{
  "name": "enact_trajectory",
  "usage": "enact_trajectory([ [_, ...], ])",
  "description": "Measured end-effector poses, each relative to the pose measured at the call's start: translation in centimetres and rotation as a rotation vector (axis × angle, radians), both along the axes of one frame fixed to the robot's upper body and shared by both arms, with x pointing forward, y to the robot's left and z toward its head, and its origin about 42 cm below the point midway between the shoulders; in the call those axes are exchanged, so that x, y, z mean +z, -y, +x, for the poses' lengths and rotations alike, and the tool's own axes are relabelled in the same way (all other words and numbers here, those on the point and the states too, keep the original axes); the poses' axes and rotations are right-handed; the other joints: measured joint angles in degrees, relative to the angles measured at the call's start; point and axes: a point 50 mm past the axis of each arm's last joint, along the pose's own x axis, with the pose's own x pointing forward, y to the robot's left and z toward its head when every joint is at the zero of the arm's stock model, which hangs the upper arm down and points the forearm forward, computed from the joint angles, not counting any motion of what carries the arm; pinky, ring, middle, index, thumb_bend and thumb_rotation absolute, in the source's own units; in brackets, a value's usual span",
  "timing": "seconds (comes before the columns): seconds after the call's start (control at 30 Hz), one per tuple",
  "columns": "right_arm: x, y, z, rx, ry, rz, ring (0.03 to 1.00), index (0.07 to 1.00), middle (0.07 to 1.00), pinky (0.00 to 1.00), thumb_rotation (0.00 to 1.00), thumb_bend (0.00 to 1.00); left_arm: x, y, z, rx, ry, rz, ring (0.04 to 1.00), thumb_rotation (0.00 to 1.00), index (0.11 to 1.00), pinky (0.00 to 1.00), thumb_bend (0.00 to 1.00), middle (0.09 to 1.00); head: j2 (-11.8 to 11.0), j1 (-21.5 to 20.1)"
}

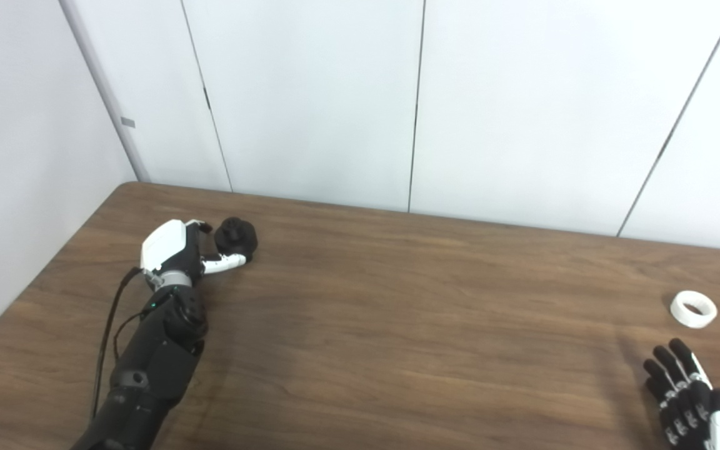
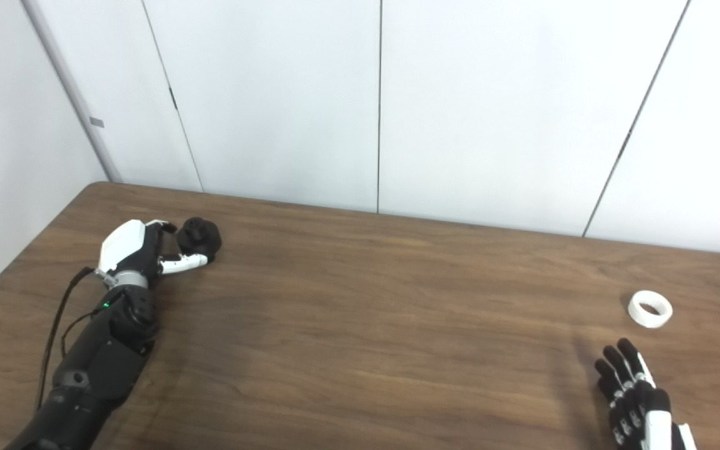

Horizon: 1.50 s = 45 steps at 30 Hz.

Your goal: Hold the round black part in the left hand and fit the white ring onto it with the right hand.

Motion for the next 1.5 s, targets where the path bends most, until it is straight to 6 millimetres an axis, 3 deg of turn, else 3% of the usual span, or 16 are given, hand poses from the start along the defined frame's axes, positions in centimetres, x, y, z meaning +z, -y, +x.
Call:
enact_trajectory([
  [0.53, 0.01, 0.0, -0.04, -0.001, 0.0, 0.0, 0.919, 0.939, 0.936, 0.95, 1.0, 0.54, 0.25, 0.47, 0.67, -0.012, 0.007, -0.051, 0.95, 0.31, 0.81, 1.0, 0.87, 0.901, 0.3, -0.3],
  [1.5, 0.02, 0.03, -0.09, -0.001, 0.005, 0.0, 0.912, 0.934, 0.928, 0.95, 1.0, 0.57, 0.37, 0.78, 0.84, -0.032, 0.025, -0.058, 0.926, 0.29, 0.776, 0.99, 0.85, 0.878, 1.0, -0.4],
])
